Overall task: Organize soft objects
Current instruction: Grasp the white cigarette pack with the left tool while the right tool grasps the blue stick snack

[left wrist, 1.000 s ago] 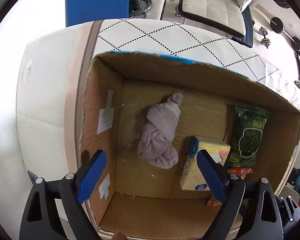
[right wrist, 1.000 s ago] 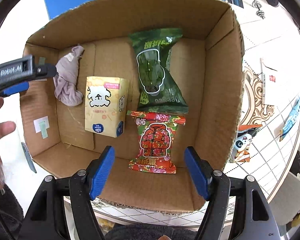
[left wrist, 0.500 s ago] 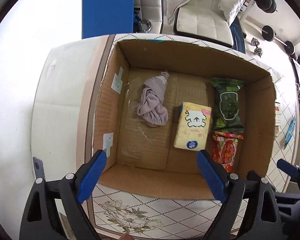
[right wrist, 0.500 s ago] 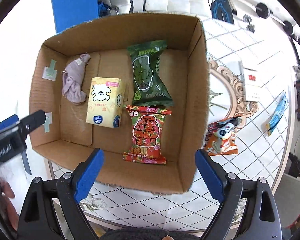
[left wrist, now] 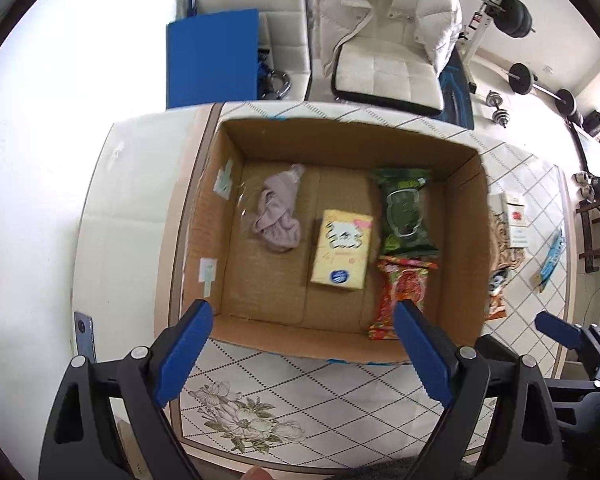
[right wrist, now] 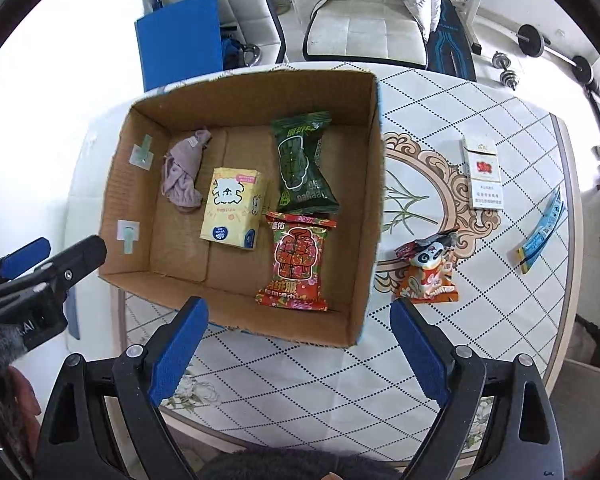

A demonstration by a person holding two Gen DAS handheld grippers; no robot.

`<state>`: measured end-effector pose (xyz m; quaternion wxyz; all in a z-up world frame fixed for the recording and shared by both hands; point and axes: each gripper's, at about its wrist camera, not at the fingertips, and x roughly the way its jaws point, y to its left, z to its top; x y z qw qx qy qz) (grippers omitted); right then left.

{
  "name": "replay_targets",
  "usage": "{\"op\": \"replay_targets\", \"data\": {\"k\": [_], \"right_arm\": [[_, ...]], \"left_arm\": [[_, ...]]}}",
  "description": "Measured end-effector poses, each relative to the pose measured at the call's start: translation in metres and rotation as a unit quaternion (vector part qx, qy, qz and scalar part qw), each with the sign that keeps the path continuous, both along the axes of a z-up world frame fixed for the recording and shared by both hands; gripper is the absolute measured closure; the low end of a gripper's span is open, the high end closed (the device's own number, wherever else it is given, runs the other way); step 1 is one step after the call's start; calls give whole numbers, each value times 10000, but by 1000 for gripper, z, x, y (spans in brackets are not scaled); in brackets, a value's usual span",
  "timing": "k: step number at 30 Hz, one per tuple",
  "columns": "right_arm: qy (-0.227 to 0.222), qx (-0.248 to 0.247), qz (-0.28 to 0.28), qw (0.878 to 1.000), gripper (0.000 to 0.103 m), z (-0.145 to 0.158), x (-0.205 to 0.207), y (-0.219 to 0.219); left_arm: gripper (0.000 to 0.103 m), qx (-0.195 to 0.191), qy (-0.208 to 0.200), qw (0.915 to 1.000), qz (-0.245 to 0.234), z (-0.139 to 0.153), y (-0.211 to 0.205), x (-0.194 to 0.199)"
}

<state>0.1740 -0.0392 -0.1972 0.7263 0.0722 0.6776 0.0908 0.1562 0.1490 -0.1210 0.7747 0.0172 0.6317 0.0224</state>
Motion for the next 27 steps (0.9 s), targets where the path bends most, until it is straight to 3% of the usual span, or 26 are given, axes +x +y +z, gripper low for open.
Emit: {"op": "replay_targets", "data": {"k": [5,9,17,23,27], "right_arm": [[-9,229,-659,9976,9,13,5,-79],[39,100,-1307,9914,9,7,11,-160],[605,-146,-2543,9651,9,-64,35,-314],[1112,95,-3097,9443,9,-132,56,-366],[1375,292,-3181,9376,15,-172,71,-375]], "left_arm": [[10,-27,-206,9990,-395,19,-65,11],[10,-407,70,9954,-862,4,-140,35],[10,-490,1130,9792,-1610,-89,-289,95],[11,-281,1727,9713,-1613,-161,-343,131],[11,-189,2059,9657,-1570,-201,-359,146]]}}
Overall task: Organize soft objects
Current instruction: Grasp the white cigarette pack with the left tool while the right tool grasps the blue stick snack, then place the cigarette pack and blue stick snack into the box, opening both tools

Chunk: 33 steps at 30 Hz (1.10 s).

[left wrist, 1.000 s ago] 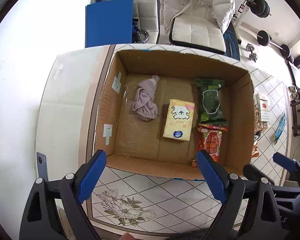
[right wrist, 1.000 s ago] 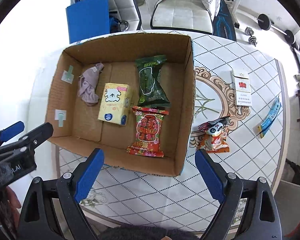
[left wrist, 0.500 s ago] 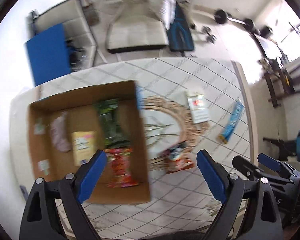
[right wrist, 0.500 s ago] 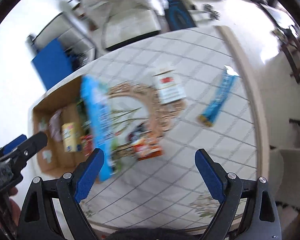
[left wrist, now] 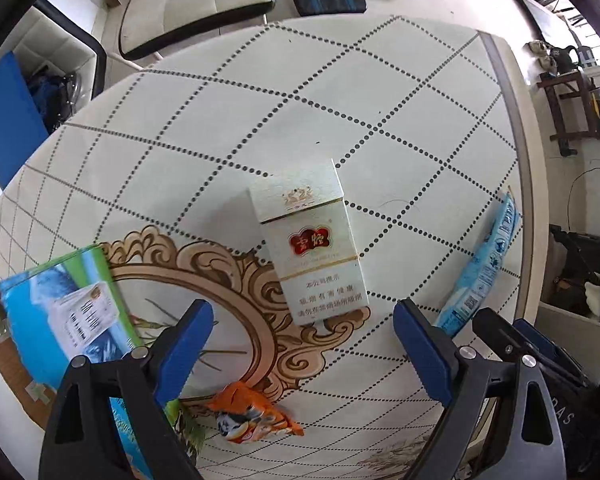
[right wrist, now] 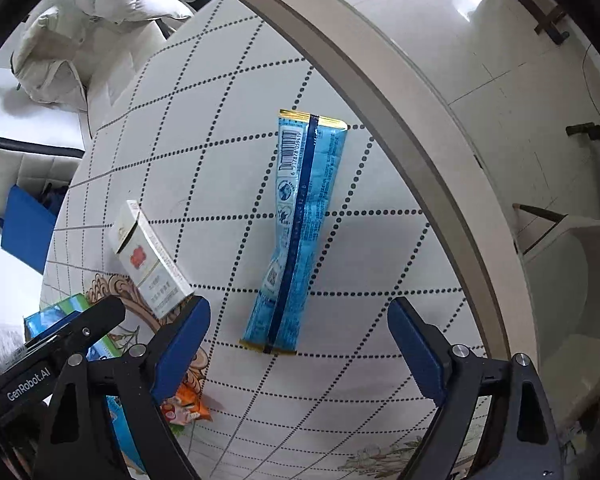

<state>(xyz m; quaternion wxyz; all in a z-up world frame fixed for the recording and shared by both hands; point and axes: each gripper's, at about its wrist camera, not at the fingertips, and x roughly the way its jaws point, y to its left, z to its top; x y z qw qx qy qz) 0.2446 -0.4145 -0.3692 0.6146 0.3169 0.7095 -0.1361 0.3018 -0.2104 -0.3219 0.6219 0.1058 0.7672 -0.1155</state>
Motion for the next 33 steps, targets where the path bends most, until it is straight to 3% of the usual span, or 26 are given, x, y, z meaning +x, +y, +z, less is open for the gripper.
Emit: {"op": "replay_targets", "data": {"k": [2,5,8,11,12,13,14,18,23,28,33], "right_arm": [[86,39,30,10000,18,-14,6,0],[196,102,90,9997,38,-27,13,4],[297,30,162,9994,61,-35,16,10],[332,-127,292,9989,73,-36,20,17],[353,-200,363,9985,75,-37,20,20],[358,-262,428,9981,77,-36,20,23],[364,-308,513,9975,79,-36,21,27],[367,-380,712,9961,87,-32,21,43],[232,-356,920,9949,89,-16,15,54],[16,-247,1068,9940,89,14,5,66],[-433,-98,1398,9892,89,66,-1,92]], "left_arm": [[11,86,141,9999,-33,-18,-7,4],[11,248,334,9991,-57,-43,-13,9],[9,381,276,9988,-124,-58,-18,9],[15,220,46,9997,-5,-54,-17,7],[25,196,-28,9998,-44,-51,-18,5],[43,177,-92,9998,-86,-47,-20,3],[45,167,-138,9997,-138,-42,-22,2],[45,265,-228,9992,-212,-40,-21,-7],[46,114,-396,9991,-83,-22,-2,-25],[46,-251,-739,9969,7,24,28,-48],[46,-594,-1189,9911,116,91,78,-65]]}}
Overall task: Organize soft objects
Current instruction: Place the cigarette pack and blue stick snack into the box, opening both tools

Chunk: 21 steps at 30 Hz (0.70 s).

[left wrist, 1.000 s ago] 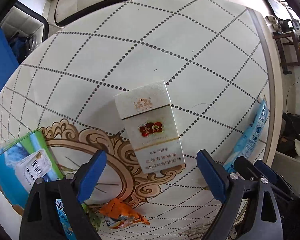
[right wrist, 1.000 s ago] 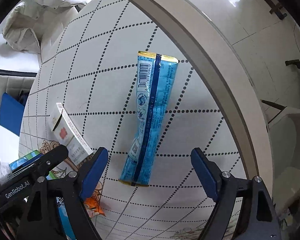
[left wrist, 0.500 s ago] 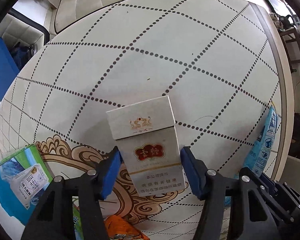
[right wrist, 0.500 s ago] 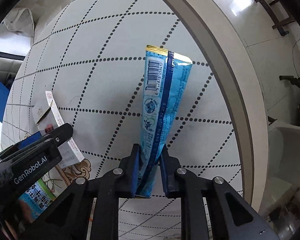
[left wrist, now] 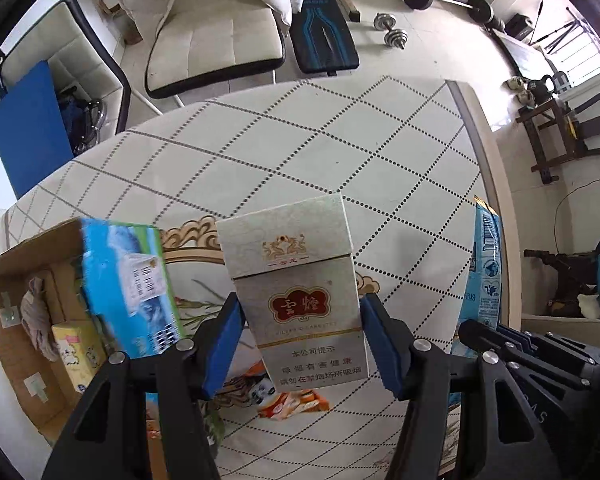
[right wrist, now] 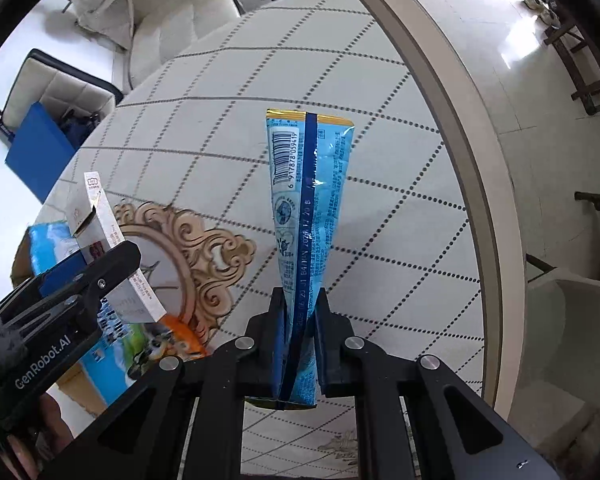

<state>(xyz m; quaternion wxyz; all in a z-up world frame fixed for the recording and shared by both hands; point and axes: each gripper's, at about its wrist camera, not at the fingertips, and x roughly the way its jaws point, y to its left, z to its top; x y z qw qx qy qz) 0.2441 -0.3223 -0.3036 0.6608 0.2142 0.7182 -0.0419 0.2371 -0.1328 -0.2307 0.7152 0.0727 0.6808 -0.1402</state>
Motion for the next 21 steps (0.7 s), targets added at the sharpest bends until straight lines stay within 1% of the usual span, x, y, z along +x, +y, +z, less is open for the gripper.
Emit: {"op": "replay_targets", "data": {"k": [1,2,4,6,8,10,11,15,18,21], "right_arm": [[-123,42,115,9998,89,14,-1,13],[-225,80,201,9995,89,26,-4,28],[-413,185,422,9981,89,49,-5,49],[-611,299,667,9954,89,73,-2,80],[-759,407,928,9919,89,93,1,112],[-871,463,1191,9880,89,109,4,145],[-900,473,1294,9864,89,113,5,159],[-909,390,1693,9806,89,123,4,219],[-769,257,1881,9788,89,111,8,251],[-564,67,2009,9780,89,90,16,275]], "left_arm": [[46,-38,-74,10000,26,10,10,-1],[46,-68,-155,9998,60,26,22,1],[46,-66,-322,9994,111,42,49,-5],[46,-31,-441,9988,199,61,82,1],[46,-31,-510,9981,345,76,118,-2],[46,15,-540,9975,458,83,147,-7],[46,67,-557,9971,515,87,166,-11],[46,384,-586,9952,681,85,221,-21],[46,576,-448,9941,803,73,257,-23],[46,822,-289,9930,793,48,279,-25]]}}
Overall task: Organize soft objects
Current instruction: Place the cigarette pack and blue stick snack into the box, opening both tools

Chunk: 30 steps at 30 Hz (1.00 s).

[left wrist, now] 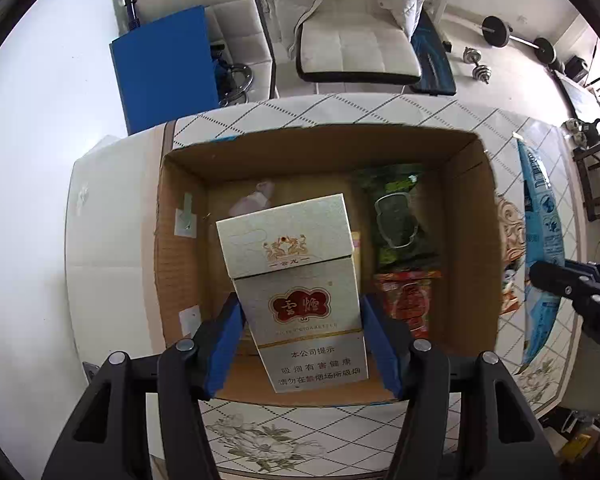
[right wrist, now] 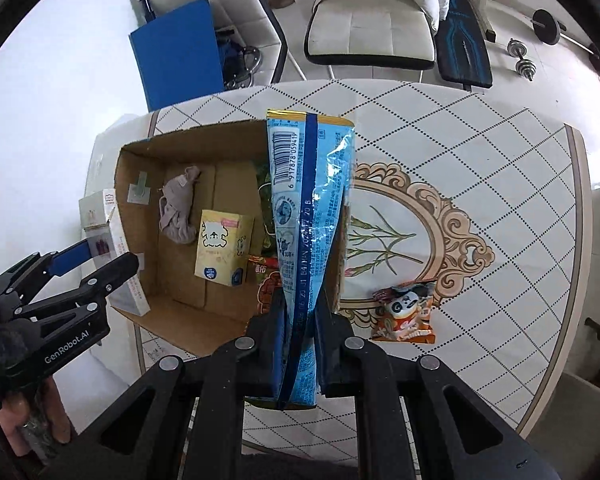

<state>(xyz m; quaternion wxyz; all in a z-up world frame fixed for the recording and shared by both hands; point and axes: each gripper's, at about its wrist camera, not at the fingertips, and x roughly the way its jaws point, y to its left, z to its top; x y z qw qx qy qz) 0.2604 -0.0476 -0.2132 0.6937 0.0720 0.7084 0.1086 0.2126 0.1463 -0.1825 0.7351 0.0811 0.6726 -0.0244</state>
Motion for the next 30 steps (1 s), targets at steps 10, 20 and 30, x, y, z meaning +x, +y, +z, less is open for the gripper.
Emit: {"op": "replay_targets", "data": {"k": [10,20,30], "right_arm": [[403,-759,184,9961,89,-63,10,35],[701,-1152,219,9906,87,-93,13,36],[627,-1018,123,9927,42,-79,17,38]], "left_arm": [[46,412,859,9954,-25,-93,42,-5],[45,513,1275,9905,105,-128,57,-2],[20,217,1191,9917,438,-122,71,11]]}}
